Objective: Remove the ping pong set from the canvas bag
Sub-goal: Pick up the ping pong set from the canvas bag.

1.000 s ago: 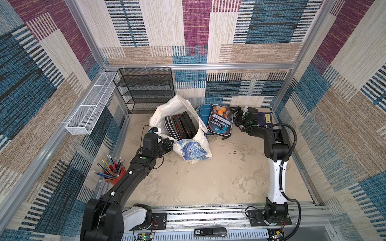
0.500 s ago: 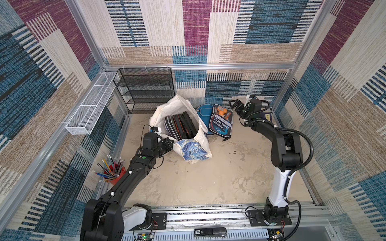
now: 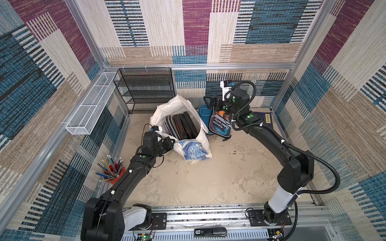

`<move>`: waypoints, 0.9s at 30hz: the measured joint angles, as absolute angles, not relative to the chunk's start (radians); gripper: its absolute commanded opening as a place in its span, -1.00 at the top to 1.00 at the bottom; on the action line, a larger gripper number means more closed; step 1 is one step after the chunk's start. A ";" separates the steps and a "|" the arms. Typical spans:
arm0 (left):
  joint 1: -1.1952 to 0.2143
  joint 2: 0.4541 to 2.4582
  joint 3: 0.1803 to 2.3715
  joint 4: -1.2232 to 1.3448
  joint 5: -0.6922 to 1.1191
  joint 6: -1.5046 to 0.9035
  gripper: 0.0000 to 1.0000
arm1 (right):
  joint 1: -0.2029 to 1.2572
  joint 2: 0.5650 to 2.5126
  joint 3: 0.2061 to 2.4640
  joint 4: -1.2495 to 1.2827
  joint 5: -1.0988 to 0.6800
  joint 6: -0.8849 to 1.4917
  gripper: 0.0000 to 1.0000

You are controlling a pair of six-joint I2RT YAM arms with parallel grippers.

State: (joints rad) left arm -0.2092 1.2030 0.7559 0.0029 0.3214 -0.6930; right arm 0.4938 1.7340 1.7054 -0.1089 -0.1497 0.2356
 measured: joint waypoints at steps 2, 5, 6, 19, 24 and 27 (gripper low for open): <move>-0.210 1.205 0.760 0.004 0.325 -0.693 1.00 | 0.550 1.744 1.767 -0.163 -0.131 0.194 -0.99; -0.210 1.205 0.768 0.003 0.340 -0.693 1.00 | 0.631 1.800 1.888 -0.240 -0.130 0.136 -0.99; -0.210 1.204 0.770 0.004 0.346 -0.693 1.00 | 0.656 1.823 1.924 -0.263 -0.125 0.120 -0.99; -0.210 1.166 0.782 0.003 0.392 -0.693 1.00 | 0.799 2.278 2.541 -0.684 -0.074 0.036 -0.75; -0.210 1.159 0.782 0.004 0.396 -0.693 1.00 | 0.796 2.365 2.613 -0.800 0.019 0.036 -0.68; -0.210 1.159 0.782 0.004 0.397 -0.693 1.00 | 0.786 2.367 2.566 -0.833 0.043 0.037 -0.59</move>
